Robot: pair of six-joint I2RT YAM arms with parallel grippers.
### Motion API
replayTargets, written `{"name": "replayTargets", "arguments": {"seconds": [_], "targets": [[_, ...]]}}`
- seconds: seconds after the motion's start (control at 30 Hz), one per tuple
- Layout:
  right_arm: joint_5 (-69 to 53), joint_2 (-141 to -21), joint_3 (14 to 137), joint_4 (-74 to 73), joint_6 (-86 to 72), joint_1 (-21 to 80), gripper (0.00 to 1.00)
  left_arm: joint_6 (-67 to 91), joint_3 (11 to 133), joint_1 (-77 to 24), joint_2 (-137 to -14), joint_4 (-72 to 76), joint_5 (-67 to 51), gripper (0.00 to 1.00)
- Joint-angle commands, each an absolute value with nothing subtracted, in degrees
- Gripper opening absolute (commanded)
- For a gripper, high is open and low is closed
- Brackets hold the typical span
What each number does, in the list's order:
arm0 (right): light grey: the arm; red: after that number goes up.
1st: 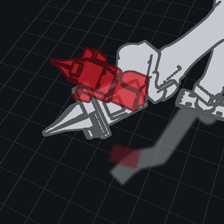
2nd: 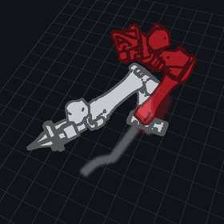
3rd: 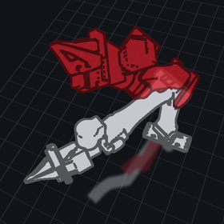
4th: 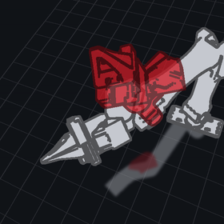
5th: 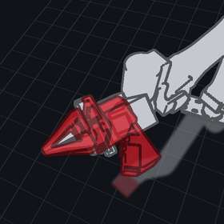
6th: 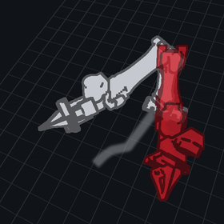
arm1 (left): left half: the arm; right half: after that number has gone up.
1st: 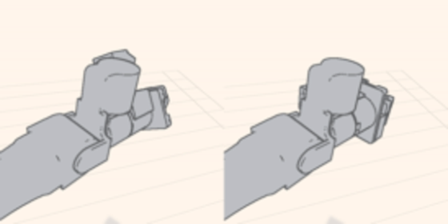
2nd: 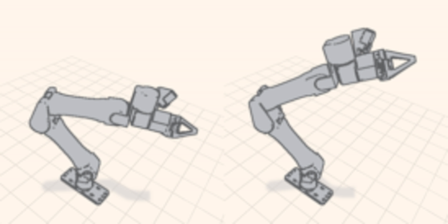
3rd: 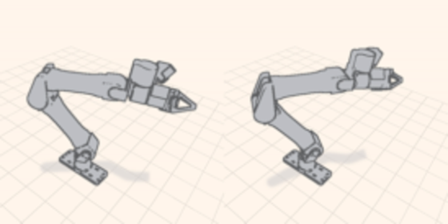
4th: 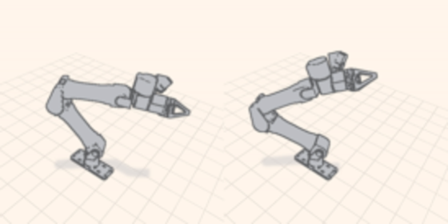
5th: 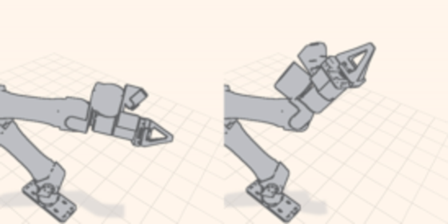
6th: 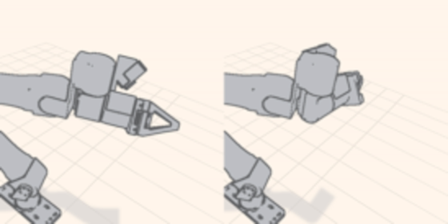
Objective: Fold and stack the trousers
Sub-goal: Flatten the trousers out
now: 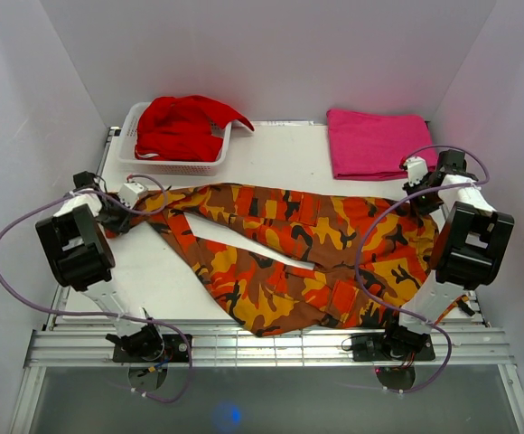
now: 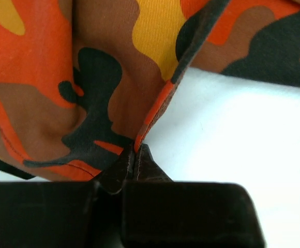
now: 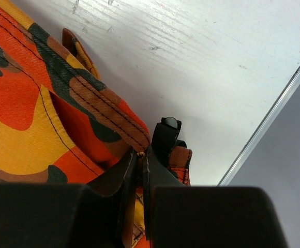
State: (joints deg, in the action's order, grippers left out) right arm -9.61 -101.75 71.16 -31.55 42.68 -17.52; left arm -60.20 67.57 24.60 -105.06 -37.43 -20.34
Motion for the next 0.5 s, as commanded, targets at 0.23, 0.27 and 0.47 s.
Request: {"name": "replayTargets", "arguments": {"seconds": [0.23,0.27,0.47], "targets": [[-11.1,-89.0,63.9,-25.1,45.3,-18.1,0.08,-51.2,69.7,33.8,-72.8,-44.2,-26.6,0.0],[-11.1,-88.0,63.4,-24.6,46.0,-18.3,0.08,-50.6,69.3,33.9,-71.8,-42.1,-26.2,0.0],[-11.2,-90.5,64.9,-23.7,45.3,-18.2,0.08,-43.2,71.2,33.9,-80.6,-32.4,-24.1,0.0]]}}
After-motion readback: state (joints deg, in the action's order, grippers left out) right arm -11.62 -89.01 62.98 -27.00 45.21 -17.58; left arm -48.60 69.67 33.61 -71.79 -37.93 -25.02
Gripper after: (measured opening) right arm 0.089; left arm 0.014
